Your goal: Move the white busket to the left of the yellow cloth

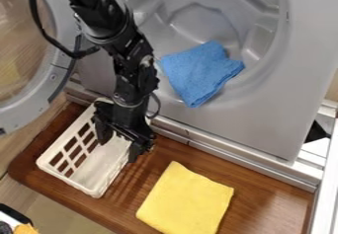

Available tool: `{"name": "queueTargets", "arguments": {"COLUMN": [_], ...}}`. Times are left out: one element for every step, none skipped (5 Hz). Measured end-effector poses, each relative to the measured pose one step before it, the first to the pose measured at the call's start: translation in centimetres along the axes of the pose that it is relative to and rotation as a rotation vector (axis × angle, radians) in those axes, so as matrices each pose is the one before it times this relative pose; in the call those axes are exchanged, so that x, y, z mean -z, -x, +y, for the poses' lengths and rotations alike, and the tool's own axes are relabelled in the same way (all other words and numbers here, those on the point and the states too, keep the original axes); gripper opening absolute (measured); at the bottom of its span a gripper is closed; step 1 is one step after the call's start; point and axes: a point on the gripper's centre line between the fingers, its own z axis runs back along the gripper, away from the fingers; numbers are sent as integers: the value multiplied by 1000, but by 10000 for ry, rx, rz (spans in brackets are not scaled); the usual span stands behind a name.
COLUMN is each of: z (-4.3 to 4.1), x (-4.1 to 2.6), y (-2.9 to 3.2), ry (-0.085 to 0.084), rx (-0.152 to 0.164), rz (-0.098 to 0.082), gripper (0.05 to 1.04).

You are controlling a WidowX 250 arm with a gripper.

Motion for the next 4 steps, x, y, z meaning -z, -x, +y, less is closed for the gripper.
{"name": "queueTargets", "arguments": {"z": [-761, -827, -540, 89], "x": [-142, -2439, -2632, -2153], "y": [91, -371, 137, 310], "ry": [487, 1003, 755, -86], "rx": [148, 190, -199, -70], "rz": [-143, -746, -689, -446], "gripper": [1008, 1001, 1001, 1001]}}
